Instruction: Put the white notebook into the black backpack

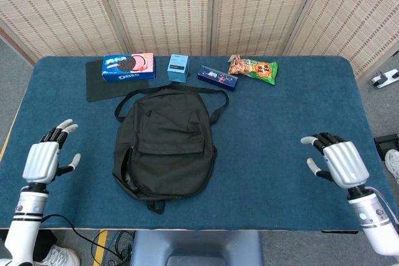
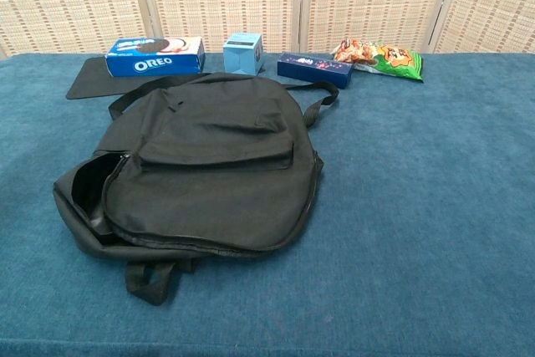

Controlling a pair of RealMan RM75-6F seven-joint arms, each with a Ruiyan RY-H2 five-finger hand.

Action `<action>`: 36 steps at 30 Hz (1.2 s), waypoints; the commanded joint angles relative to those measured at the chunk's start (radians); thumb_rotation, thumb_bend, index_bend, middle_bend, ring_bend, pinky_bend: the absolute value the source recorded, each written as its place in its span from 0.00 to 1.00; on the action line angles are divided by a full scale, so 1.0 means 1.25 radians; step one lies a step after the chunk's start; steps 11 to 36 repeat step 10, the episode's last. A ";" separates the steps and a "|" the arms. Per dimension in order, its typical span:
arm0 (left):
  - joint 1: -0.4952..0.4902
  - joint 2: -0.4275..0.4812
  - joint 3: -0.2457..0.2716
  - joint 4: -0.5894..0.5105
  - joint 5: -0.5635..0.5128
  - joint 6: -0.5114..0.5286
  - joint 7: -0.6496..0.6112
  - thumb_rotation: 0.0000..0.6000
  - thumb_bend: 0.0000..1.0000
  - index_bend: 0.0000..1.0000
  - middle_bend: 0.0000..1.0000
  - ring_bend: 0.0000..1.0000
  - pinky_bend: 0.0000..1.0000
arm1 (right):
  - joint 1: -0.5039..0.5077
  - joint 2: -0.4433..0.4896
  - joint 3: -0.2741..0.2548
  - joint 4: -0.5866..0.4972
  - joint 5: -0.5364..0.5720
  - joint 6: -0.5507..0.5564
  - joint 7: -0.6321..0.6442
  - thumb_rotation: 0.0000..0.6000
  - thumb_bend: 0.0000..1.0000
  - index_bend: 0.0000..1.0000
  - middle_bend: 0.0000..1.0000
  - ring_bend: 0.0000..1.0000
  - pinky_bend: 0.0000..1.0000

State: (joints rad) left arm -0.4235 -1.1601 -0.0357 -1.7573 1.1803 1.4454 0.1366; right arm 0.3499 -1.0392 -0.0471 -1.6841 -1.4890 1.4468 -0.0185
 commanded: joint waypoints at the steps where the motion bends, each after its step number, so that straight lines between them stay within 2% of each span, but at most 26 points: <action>1: 0.040 0.009 0.020 -0.004 0.020 0.034 0.015 1.00 0.36 0.23 0.13 0.15 0.24 | -0.040 0.018 -0.008 -0.012 0.015 0.028 0.001 1.00 0.35 0.33 0.38 0.30 0.43; 10: 0.120 0.003 0.035 -0.028 0.064 0.113 0.069 1.00 0.36 0.22 0.13 0.15 0.24 | -0.133 0.025 -0.002 -0.026 0.033 0.108 -0.061 1.00 0.35 0.33 0.36 0.30 0.43; 36: 0.120 0.003 0.035 -0.028 0.064 0.113 0.069 1.00 0.36 0.22 0.13 0.15 0.24 | -0.133 0.025 -0.002 -0.026 0.033 0.108 -0.061 1.00 0.35 0.33 0.36 0.30 0.43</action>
